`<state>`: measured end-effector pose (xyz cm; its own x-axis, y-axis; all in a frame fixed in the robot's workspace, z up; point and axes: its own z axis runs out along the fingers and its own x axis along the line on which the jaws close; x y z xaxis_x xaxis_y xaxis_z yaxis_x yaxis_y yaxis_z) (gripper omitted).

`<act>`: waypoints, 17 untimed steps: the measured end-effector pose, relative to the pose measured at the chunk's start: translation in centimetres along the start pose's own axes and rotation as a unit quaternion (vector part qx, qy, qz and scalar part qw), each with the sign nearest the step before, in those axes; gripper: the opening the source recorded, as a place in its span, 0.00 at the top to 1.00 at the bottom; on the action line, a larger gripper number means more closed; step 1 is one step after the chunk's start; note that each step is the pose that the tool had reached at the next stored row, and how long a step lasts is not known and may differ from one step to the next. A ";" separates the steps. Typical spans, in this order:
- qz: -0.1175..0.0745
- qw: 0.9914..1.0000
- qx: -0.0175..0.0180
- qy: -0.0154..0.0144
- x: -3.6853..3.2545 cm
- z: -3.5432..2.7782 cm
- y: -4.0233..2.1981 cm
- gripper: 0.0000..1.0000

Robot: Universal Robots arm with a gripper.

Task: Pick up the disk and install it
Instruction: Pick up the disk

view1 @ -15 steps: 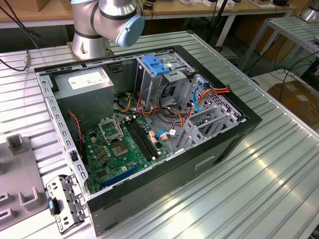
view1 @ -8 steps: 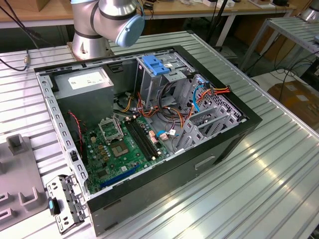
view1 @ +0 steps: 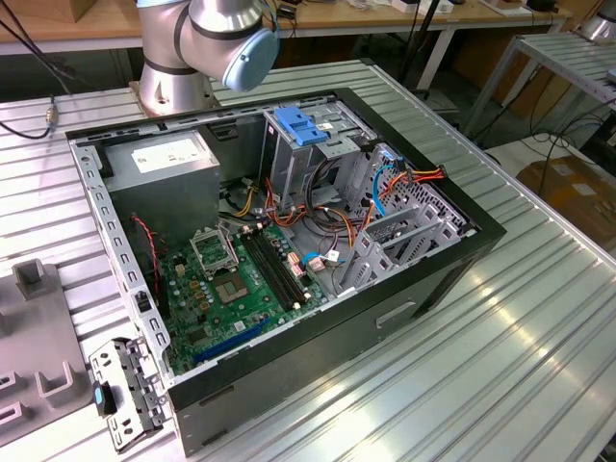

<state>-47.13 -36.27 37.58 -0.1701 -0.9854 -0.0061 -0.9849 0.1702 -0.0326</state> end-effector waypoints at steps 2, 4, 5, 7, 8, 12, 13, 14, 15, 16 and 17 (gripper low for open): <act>0.000 1.000 0.000 0.000 0.00 0.51 0.03 0.53; 0.000 1.000 -0.001 -0.003 -0.01 0.78 0.05 0.46; 0.000 1.000 -0.001 -0.003 -0.01 0.79 0.04 0.46; -0.002 1.000 -0.001 -0.003 0.01 0.91 0.07 0.46; -0.004 1.000 -0.001 -0.003 0.02 1.11 0.11 0.46; -0.005 1.000 -0.002 -0.003 0.02 1.88 0.16 0.46; -0.005 1.000 -0.003 -0.002 0.02 2.05 0.17 0.46; -0.005 1.000 -0.004 -0.003 0.02 2.24 0.17 0.46; -0.005 1.000 -0.004 -0.004 0.02 2.51 0.18 0.46; -0.006 1.000 -0.004 -0.004 0.03 2.92 0.20 0.46; -0.010 1.000 -0.005 -0.004 0.06 3.28 0.32 0.46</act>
<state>-47.35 -36.27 34.30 -0.1500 -0.9886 -0.0140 -0.9884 0.1503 -0.0236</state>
